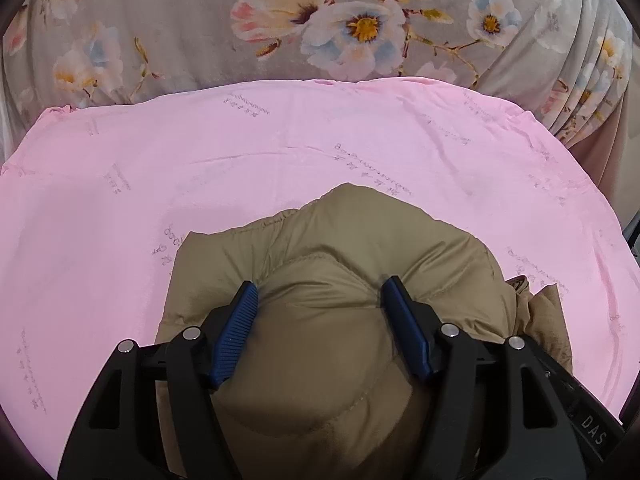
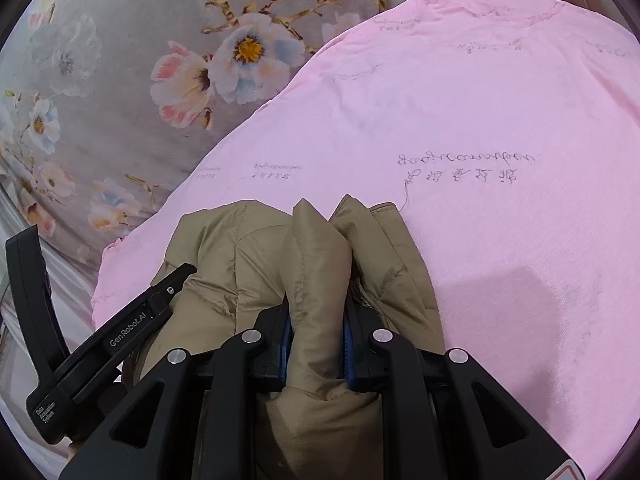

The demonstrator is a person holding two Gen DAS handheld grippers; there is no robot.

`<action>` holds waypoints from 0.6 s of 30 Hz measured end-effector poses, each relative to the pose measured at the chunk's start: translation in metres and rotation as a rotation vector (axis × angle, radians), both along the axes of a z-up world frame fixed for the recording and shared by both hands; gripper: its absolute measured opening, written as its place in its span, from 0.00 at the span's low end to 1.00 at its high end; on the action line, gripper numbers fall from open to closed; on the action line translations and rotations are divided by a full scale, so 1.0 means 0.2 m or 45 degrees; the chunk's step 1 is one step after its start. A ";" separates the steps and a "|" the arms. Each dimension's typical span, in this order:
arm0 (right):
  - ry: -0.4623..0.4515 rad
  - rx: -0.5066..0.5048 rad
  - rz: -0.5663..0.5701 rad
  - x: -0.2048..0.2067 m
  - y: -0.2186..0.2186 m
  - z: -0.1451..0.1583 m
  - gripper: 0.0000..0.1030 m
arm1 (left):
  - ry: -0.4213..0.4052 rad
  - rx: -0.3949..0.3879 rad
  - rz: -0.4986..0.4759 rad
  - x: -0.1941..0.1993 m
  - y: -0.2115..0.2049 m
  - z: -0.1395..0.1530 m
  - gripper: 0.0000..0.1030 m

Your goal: Fold large clothes

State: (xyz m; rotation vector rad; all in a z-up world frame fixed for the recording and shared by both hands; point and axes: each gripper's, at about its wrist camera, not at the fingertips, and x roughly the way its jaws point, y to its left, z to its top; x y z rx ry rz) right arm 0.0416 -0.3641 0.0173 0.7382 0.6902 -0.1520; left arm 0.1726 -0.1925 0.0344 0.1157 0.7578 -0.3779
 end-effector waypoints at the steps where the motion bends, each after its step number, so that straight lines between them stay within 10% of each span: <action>1: 0.002 0.000 0.001 0.00 0.00 0.00 0.14 | -0.003 0.004 0.000 0.00 0.00 0.00 0.62; 8: -0.005 0.053 -0.005 -0.04 -0.05 0.01 0.15 | 0.001 0.023 -0.008 -0.02 0.00 0.02 0.62; 12: -0.012 -0.068 -0.109 -0.27 -0.08 0.16 0.40 | 0.022 0.001 -0.045 -0.15 0.11 0.12 0.64; 18: 0.110 -0.207 0.097 -0.56 0.00 0.20 0.32 | 0.101 -0.009 -0.137 -0.40 0.30 0.20 0.65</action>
